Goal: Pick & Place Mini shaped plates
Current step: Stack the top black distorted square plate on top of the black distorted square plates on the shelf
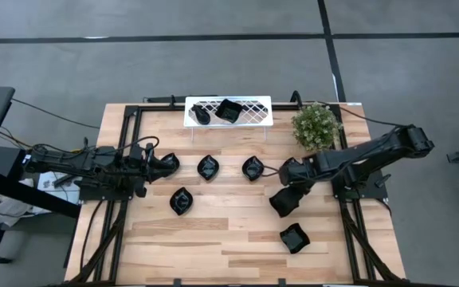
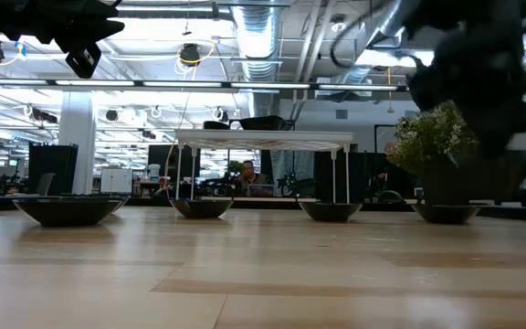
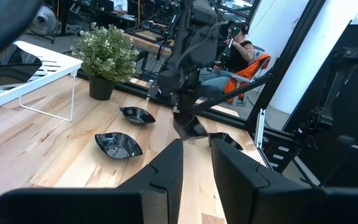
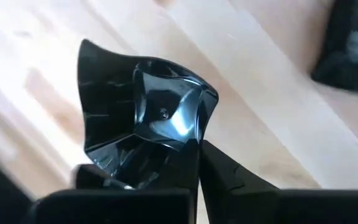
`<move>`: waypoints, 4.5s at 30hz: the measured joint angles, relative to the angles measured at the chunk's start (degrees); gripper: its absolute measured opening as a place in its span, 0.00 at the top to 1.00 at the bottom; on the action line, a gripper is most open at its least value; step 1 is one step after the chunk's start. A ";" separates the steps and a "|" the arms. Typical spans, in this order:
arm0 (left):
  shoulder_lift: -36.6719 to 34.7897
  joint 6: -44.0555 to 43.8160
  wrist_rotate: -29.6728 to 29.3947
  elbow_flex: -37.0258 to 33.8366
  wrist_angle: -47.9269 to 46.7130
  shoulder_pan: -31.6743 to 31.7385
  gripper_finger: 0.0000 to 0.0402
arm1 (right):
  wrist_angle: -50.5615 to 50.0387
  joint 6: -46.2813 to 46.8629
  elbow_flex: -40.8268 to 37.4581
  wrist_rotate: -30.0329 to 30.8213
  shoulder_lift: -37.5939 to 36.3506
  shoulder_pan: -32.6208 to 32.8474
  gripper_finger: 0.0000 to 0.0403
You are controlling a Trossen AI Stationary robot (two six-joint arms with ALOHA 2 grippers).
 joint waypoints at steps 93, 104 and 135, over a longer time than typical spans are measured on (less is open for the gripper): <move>0.00 -0.21 -0.04 0.00 1.02 0.00 0.79 | -25.24 -82.49 90.52 -18.30 53.75 -49.77 1.00; 0.00 -0.18 -0.03 0.00 1.07 0.01 0.79 | -26.22 -82.46 90.50 -18.16 53.59 -49.73 1.00; 0.00 -0.18 -0.03 0.00 1.29 0.01 0.79 | -26.57 -85.67 90.48 -16.83 53.53 -49.64 0.88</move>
